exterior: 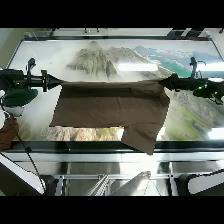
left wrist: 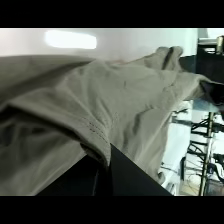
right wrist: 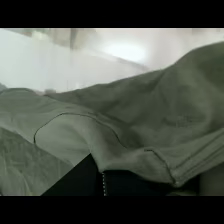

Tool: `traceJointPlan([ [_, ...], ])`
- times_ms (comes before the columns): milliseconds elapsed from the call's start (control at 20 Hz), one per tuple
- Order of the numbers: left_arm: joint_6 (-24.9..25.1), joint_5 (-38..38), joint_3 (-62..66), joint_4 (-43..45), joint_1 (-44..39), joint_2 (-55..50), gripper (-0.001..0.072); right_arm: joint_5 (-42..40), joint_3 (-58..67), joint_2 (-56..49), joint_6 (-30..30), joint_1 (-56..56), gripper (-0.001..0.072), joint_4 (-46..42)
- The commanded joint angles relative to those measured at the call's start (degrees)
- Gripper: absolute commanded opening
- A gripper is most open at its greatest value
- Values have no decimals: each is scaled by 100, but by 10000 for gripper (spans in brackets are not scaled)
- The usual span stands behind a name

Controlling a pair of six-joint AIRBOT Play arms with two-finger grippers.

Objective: Fold the shirts.

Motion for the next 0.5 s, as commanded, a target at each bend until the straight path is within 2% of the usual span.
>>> traceJointPlan([
  [0, -354, 249, 2, 765, -2, -85, 27, 153, -72, -92, 262, 9, 25, -367],
  [150, -496, 374, 2, 1147, -26, -87, 27, 190, -122, -92, 468, 7, 25, -706],
  [450, -772, 378, 2, 1480, -144, -175, 27, 192, -201, -205, 468, 20, 27, -737],
])
